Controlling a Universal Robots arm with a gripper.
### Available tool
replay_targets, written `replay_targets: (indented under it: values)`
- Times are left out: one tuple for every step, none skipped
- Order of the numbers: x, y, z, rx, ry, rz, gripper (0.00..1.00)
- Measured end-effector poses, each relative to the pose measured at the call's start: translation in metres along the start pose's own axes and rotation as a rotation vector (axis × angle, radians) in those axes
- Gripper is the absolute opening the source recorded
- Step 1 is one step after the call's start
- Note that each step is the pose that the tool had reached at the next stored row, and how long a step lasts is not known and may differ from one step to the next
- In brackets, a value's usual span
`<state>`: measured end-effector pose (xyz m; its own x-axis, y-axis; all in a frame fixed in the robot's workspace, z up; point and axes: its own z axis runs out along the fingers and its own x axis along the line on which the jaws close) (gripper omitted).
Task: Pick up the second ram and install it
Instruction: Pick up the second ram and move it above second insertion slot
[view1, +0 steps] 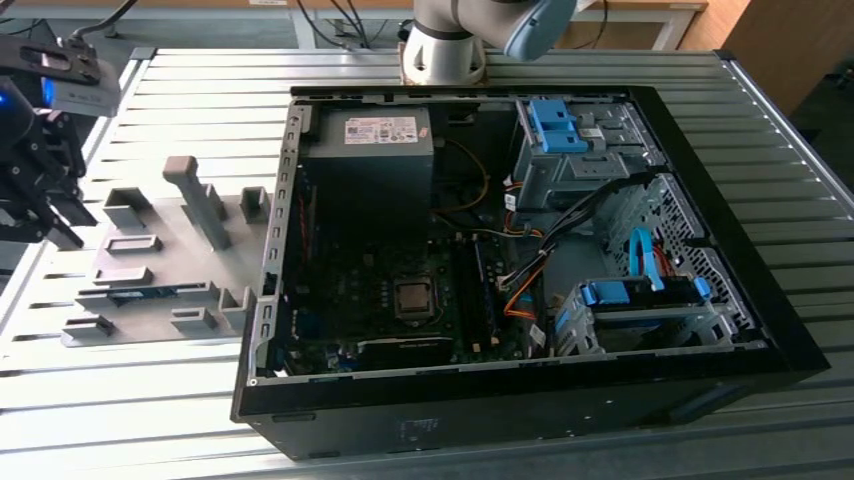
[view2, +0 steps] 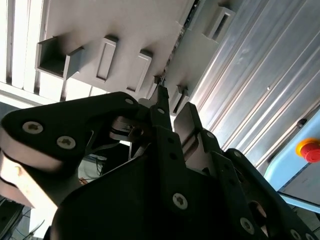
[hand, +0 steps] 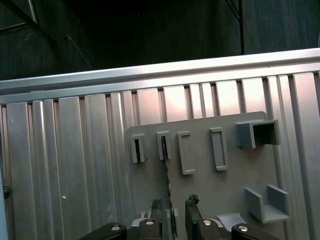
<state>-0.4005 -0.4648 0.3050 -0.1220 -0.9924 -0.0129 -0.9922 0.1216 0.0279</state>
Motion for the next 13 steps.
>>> replay_targets:
  values:
    - [0.0000,0.0000,0.0010,0.0001,0.0000,0.000,0.32]
    - [0.0000,0.0000,0.0009,0.0000,0.0001,0.000,0.32]
    - [0.0000,0.0000,0.0009,-0.0001,-0.0002,0.000,0.32]
    - [0.0000,0.0000,0.0009,-0.0001,-0.0002,0.000,0.32]
    - [0.0000,0.0000,0.0010,-0.0001,-0.0003,0.000,0.32]
    - [0.0001,0.0004,0.0013,0.0003,-0.0021,0.000,0.32]
    - [0.0002,0.0005,0.0016,0.0005,-0.0071,0.000,0.32]
    - [0.0002,0.0005,0.0021,0.0003,-0.0093,-0.003,0.32]
    - [0.0001,0.0005,0.0029,0.0004,-0.0095,-0.014,0.32]
    - [0.0002,0.0005,0.0039,0.0002,-0.0091,-0.029,0.32]
    - [0.0003,0.0004,0.0054,0.0001,-0.0087,-0.041,0.32]
    - [0.0004,0.0004,0.0071,-0.0001,-0.0084,-0.049,0.32]
    - [0.0004,0.0004,0.0087,-0.0003,-0.0081,-0.059,0.32]
